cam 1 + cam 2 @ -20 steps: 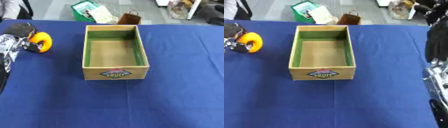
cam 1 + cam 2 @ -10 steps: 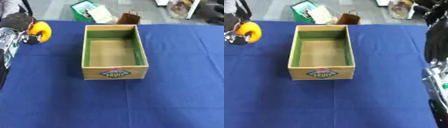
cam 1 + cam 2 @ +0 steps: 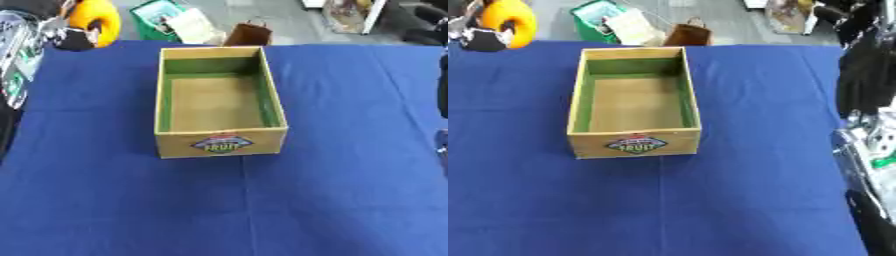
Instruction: Pick up objects on the table and place them in the box.
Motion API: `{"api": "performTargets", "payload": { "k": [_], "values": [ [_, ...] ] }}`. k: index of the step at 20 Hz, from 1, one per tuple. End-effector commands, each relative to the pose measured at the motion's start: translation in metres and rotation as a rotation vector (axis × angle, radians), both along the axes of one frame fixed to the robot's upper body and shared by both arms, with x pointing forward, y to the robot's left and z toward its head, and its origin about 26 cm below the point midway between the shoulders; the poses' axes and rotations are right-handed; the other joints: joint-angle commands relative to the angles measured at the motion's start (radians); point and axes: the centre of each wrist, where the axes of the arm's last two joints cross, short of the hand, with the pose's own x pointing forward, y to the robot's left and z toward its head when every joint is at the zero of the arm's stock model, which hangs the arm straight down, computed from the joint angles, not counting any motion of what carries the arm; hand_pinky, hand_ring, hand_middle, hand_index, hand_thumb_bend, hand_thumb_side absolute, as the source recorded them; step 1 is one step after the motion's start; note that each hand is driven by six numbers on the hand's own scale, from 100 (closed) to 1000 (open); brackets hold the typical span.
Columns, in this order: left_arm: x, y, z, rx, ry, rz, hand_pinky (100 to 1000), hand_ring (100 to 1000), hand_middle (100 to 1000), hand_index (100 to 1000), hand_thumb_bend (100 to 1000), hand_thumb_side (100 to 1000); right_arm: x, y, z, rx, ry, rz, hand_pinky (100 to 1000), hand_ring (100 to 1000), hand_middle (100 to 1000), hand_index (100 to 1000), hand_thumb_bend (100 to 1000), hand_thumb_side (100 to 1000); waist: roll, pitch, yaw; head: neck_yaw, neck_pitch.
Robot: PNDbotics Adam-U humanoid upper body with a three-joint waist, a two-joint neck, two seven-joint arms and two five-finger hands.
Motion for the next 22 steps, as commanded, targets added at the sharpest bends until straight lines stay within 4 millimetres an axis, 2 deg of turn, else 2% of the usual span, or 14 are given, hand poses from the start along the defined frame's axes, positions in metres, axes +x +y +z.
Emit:
{"api": "performTargets", "payload": {
  "k": [1, 7, 12, 14, 18, 20, 22],
  "values": [
    [-0.007, -0.022, 0.018, -0.014, -0.061, -0.061, 386, 470, 494, 556, 100, 318, -0.001, 0.002, 0.01, -0.011, -0.033, 0.019, 771, 766, 742, 840, 100, 1000, 0.001, -0.025, -0.005, 0.003, 0.0],
    [-0.011, -0.064, 0.01, -0.02, -0.063, -0.17, 391, 474, 500, 562, 100, 312, 0.0, 0.005, 0.013, -0.013, -0.04, 0.041, 771, 766, 743, 840, 100, 1000, 0.004, -0.024, -0.016, 0.049, -0.002],
    [-0.009, -0.094, -0.018, 0.012, -0.015, -0.223, 404, 485, 509, 575, 100, 324, 0.0, 0.009, 0.014, -0.009, -0.041, 0.062, 771, 766, 743, 839, 100, 1000, 0.001, -0.021, -0.028, 0.074, -0.005],
    [-0.004, -0.096, -0.032, -0.001, 0.036, -0.22, 412, 485, 504, 571, 100, 325, 0.0, 0.009, 0.015, -0.008, -0.043, 0.063, 771, 766, 743, 840, 100, 1000, 0.0, -0.019, -0.033, 0.073, -0.006],
    [0.01, -0.087, -0.063, -0.073, 0.169, -0.172, 432, 492, 505, 571, 100, 324, 0.001, 0.01, 0.016, -0.003, -0.049, 0.07, 771, 766, 742, 840, 100, 1000, 0.001, -0.015, -0.043, 0.061, -0.012],
    [0.013, -0.083, -0.072, -0.102, 0.211, -0.17, 443, 499, 509, 577, 100, 296, 0.001, 0.01, 0.016, 0.0, -0.048, 0.068, 771, 766, 742, 840, 100, 1000, 0.003, -0.013, -0.043, 0.056, -0.01],
    [0.015, -0.08, -0.077, -0.122, 0.244, -0.191, 456, 508, 517, 582, 100, 319, 0.001, 0.01, 0.016, 0.001, -0.048, 0.068, 772, 766, 742, 840, 100, 1000, 0.004, -0.011, -0.043, 0.053, -0.008]
  ]
}}
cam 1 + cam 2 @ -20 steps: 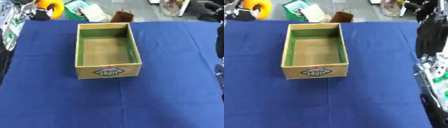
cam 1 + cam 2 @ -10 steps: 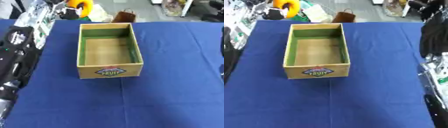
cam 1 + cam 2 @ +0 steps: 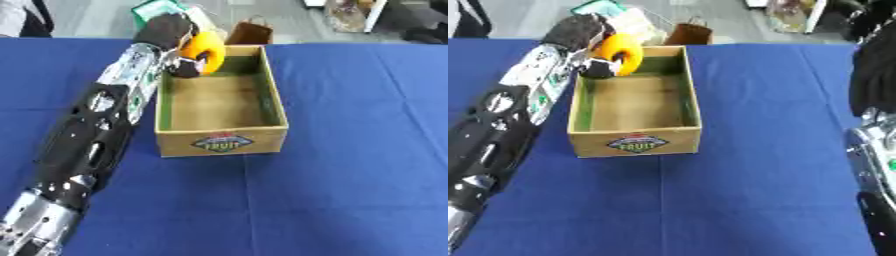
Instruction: Pick up objects on the table and place them in the box.
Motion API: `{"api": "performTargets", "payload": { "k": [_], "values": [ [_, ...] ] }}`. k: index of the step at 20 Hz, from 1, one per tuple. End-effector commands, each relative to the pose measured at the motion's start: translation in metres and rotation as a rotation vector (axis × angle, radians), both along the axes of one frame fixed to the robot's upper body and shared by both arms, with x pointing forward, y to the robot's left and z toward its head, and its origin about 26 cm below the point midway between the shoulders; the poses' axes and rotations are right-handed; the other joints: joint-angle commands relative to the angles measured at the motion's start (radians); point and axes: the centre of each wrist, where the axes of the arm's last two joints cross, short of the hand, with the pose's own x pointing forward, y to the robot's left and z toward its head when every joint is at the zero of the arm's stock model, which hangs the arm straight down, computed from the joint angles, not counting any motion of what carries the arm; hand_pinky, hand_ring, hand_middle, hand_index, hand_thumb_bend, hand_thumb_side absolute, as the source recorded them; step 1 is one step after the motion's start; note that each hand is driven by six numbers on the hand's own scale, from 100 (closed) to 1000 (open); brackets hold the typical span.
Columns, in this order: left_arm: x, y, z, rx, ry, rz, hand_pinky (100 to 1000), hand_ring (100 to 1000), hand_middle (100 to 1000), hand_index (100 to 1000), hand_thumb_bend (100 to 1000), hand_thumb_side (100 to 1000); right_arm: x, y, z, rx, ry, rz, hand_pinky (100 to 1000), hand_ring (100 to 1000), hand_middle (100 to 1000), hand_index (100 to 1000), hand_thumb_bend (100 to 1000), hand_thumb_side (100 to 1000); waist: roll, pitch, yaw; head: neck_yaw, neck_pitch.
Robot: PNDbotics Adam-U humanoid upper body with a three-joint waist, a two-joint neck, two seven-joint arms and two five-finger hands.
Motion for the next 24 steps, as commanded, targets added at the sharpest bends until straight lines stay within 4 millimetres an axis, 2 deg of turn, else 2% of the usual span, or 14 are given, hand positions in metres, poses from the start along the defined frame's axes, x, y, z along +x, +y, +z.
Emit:
{"api": "performTargets", "payload": {
  "k": [1, 5, 6, 10, 11, 12, 13, 14, 15, 18, 19, 21, 24],
  "values": [
    [0.003, 0.002, 0.008, -0.037, 0.011, -0.04, 469, 513, 517, 581, 100, 309, -0.002, 0.0, 0.008, -0.01, -0.027, 0.005, 771, 766, 742, 840, 100, 1000, 0.002, -0.015, 0.0, -0.006, -0.004],
    [0.001, 0.003, 0.007, -0.026, 0.008, -0.17, 487, 523, 525, 586, 100, 281, -0.002, -0.001, 0.008, -0.012, -0.027, 0.002, 771, 766, 742, 840, 100, 1000, 0.002, -0.013, 0.0, -0.012, 0.002],
    [0.001, 0.003, 0.006, -0.02, 0.016, -0.193, 496, 533, 540, 601, 100, 233, -0.002, -0.001, 0.008, -0.012, -0.029, 0.002, 771, 766, 742, 840, 100, 1000, 0.002, -0.013, -0.001, -0.012, 0.004],
    [0.003, 0.003, 0.004, 0.013, 0.06, -0.261, 512, 548, 557, 620, 100, 158, -0.002, -0.001, 0.008, -0.01, -0.03, 0.003, 771, 766, 742, 840, 100, 1000, 0.003, -0.013, -0.006, -0.012, 0.008],
    [0.003, 0.004, 0.003, 0.024, 0.069, -0.266, 531, 571, 588, 654, 109, 291, -0.002, -0.001, 0.008, -0.01, -0.03, 0.004, 771, 766, 741, 840, 100, 1000, 0.004, -0.013, -0.007, -0.012, 0.009],
    [0.004, 0.005, 0.003, 0.038, 0.075, -0.267, 537, 580, 602, 670, 184, 347, -0.002, -0.001, 0.008, -0.01, -0.029, 0.005, 771, 766, 741, 840, 100, 1000, 0.005, -0.014, -0.008, -0.011, 0.01],
    [0.004, 0.005, 0.004, 0.053, 0.077, -0.265, 551, 602, 637, 713, 307, 441, -0.002, -0.001, 0.008, -0.01, -0.03, 0.005, 771, 766, 741, 840, 100, 1000, 0.006, -0.014, -0.009, -0.011, 0.011],
    [0.005, 0.005, 0.005, 0.07, 0.076, -0.262, 552, 604, 641, 719, 318, 449, -0.002, -0.001, 0.008, -0.009, -0.03, 0.005, 771, 766, 741, 840, 100, 1000, 0.007, -0.014, -0.01, -0.011, 0.011],
    [0.005, 0.006, 0.005, 0.088, 0.071, -0.255, 551, 619, 667, 743, 396, 495, -0.002, -0.001, 0.008, -0.007, -0.03, 0.005, 771, 766, 741, 840, 100, 1000, 0.008, -0.014, -0.01, -0.011, 0.012],
    [0.005, 0.007, 0.005, 0.134, 0.061, -0.228, 565, 651, 715, 793, 457, 523, -0.002, -0.001, 0.008, -0.005, -0.03, 0.006, 771, 766, 741, 840, 100, 1000, 0.01, -0.013, -0.012, -0.012, 0.012],
    [0.005, 0.007, 0.005, 0.145, 0.058, -0.22, 576, 677, 749, 837, 488, 548, -0.002, -0.001, 0.008, -0.005, -0.029, 0.005, 771, 766, 741, 839, 100, 1000, 0.011, -0.013, -0.012, -0.013, 0.012],
    [0.005, 0.008, 0.006, 0.151, 0.042, -0.209, 596, 710, 777, 883, 507, 574, -0.002, -0.001, 0.008, -0.004, -0.028, 0.003, 772, 766, 741, 839, 100, 1000, 0.013, -0.013, -0.013, -0.014, 0.011],
    [0.003, 0.008, 0.016, 0.121, -0.018, -0.209, 600, 713, 779, 899, 510, 612, -0.002, -0.001, 0.007, -0.005, -0.026, 0.0, 772, 767, 741, 839, 100, 1000, 0.016, -0.014, -0.012, -0.014, 0.014]
  ]
}}
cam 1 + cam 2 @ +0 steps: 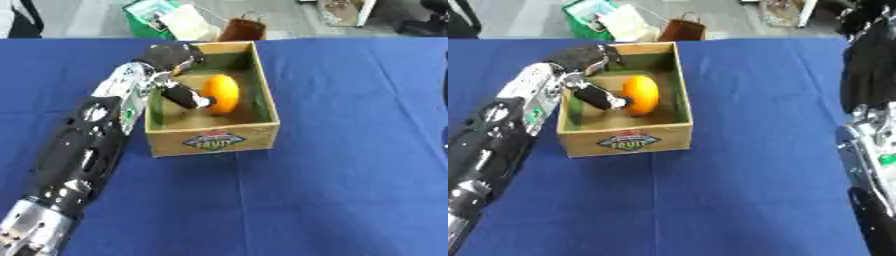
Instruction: Pick up objects on the table and place them in the box.
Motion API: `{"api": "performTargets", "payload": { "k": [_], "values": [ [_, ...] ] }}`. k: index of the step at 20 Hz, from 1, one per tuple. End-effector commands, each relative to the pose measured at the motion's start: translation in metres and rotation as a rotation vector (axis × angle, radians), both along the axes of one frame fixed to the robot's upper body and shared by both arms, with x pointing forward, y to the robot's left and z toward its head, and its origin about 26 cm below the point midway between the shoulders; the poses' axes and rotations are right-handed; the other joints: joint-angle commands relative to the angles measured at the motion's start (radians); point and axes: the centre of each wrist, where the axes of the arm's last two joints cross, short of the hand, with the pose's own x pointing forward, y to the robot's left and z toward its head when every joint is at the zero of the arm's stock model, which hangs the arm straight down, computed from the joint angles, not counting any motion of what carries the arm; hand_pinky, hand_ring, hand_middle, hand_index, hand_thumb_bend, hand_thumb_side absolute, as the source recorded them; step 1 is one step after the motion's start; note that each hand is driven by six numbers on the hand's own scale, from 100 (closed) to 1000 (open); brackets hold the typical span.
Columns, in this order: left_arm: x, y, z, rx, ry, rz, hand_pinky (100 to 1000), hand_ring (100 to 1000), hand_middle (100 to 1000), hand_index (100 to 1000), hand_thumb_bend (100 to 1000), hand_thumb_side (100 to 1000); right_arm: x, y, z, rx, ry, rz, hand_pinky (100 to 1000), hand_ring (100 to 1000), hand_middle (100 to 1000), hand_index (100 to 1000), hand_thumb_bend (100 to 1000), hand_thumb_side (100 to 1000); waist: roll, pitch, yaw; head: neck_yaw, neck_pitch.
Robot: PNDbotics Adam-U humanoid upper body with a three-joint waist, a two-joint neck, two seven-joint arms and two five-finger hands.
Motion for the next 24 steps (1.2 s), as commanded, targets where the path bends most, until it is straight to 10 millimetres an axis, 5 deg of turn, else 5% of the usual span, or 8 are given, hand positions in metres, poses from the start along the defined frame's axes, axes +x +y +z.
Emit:
{"api": "performTargets", "payload": {
  "k": [1, 4, 9, 14, 18, 22, 24],
  "values": [
    [-0.002, 0.003, 0.029, -0.043, -0.1, -0.002, 596, 711, 779, 913, 496, 631, -0.002, -0.001, 0.007, -0.007, -0.025, -0.001, 772, 766, 741, 839, 100, 1000, 0.001, -0.018, -0.001, -0.002, 0.008],
    [-0.006, 0.004, 0.044, -0.129, -0.16, -0.026, 593, 704, 762, 905, 430, 664, -0.003, -0.002, 0.007, -0.007, -0.024, -0.004, 772, 767, 741, 839, 100, 1000, 0.001, -0.018, 0.002, -0.005, 0.011],
    [-0.024, 0.009, 0.078, -0.334, -0.293, -0.067, 571, 668, 722, 878, 245, 570, -0.003, -0.004, 0.007, -0.01, -0.027, -0.015, 771, 767, 741, 839, 100, 1000, 0.002, -0.02, 0.009, -0.009, 0.021],
    [-0.055, 0.037, 0.116, -0.577, -0.423, -0.086, 596, 673, 711, 821, 148, 532, -0.004, -0.008, 0.008, -0.02, -0.04, -0.033, 770, 766, 741, 839, 100, 1000, 0.012, -0.018, 0.029, -0.004, 0.032],
    [-0.088, 0.07, 0.137, -0.668, -0.534, -0.031, 600, 668, 702, 805, 141, 513, -0.004, -0.011, 0.01, -0.022, -0.06, -0.045, 768, 765, 742, 838, 100, 1000, 0.01, -0.013, 0.041, -0.015, 0.027],
    [-0.113, 0.1, 0.139, -0.773, -0.609, 0.018, 601, 658, 687, 803, 163, 532, -0.005, -0.014, 0.011, -0.023, -0.078, -0.057, 768, 765, 742, 838, 100, 1000, 0.009, -0.009, 0.053, -0.027, 0.017],
    [-0.125, 0.113, 0.135, -0.853, -0.653, 0.033, 600, 645, 667, 785, 174, 461, -0.005, -0.015, 0.012, -0.022, -0.085, -0.063, 768, 765, 742, 838, 100, 1000, 0.004, -0.006, 0.058, -0.022, 0.008]
  ]
}}
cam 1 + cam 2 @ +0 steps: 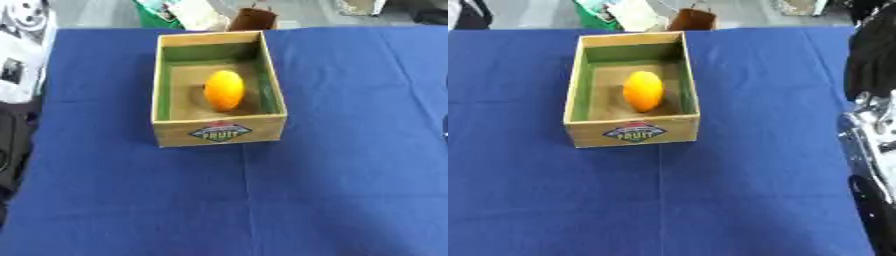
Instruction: Pick up objects on the table and place them in the box.
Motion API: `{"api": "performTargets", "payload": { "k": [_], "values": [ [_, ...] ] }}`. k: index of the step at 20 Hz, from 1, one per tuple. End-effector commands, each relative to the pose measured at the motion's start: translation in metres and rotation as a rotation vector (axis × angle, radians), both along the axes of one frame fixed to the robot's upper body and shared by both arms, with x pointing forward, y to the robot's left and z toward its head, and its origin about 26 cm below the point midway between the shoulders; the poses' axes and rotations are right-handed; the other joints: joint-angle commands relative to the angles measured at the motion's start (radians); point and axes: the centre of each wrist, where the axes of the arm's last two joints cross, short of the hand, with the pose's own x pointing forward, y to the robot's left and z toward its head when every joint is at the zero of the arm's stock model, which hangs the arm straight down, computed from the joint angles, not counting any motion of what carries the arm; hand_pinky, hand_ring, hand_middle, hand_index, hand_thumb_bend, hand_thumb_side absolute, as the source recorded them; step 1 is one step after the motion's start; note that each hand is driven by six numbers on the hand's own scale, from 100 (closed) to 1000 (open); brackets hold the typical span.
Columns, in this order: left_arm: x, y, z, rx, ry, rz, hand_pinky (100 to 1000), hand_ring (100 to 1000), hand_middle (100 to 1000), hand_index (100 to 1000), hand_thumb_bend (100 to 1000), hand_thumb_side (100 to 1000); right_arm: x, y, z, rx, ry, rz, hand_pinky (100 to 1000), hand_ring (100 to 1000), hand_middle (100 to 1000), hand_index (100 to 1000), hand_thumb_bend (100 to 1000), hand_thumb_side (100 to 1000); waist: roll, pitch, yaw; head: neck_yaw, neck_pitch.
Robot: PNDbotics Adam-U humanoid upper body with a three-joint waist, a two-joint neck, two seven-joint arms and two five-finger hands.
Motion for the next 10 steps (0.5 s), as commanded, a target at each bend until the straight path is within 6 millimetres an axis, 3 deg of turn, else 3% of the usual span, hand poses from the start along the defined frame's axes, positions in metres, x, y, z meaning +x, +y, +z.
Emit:
{"api": "performTargets", "payload": {
  "k": [1, 7, 8, 9, 10],
  "values": [
    [-0.025, 0.022, 0.015, -0.111, -0.111, 0.016, 600, 645, 667, 785, 174, 461, -0.003, -0.006, 0.01, -0.031, -0.043, -0.023, 768, 765, 742, 838, 100, 1000, -0.005, -0.012, 0.004, 0.001, -0.018],
    [-0.056, 0.056, -0.006, -0.308, -0.162, 0.032, 606, 630, 657, 776, 250, 526, -0.003, -0.008, 0.012, -0.02, -0.066, -0.036, 767, 765, 744, 838, 100, 1000, -0.02, -0.004, 0.017, 0.01, -0.053],
    [-0.06, 0.06, -0.009, -0.336, -0.174, 0.038, 609, 628, 654, 773, 313, 640, -0.004, -0.008, 0.013, -0.019, -0.07, -0.037, 767, 764, 743, 838, 100, 1000, -0.022, -0.004, 0.02, 0.011, -0.055],
    [-0.064, 0.064, -0.012, -0.364, -0.19, 0.041, 609, 627, 653, 772, 314, 658, -0.004, -0.009, 0.013, -0.018, -0.072, -0.038, 767, 764, 743, 838, 100, 1000, -0.024, -0.004, 0.021, 0.012, -0.056],
    [-0.067, 0.067, -0.014, -0.395, -0.206, 0.045, 612, 623, 650, 771, 289, 822, -0.004, -0.009, 0.013, -0.017, -0.074, -0.039, 766, 764, 743, 840, 100, 1000, -0.026, -0.004, 0.024, 0.012, -0.057]
  ]
}}
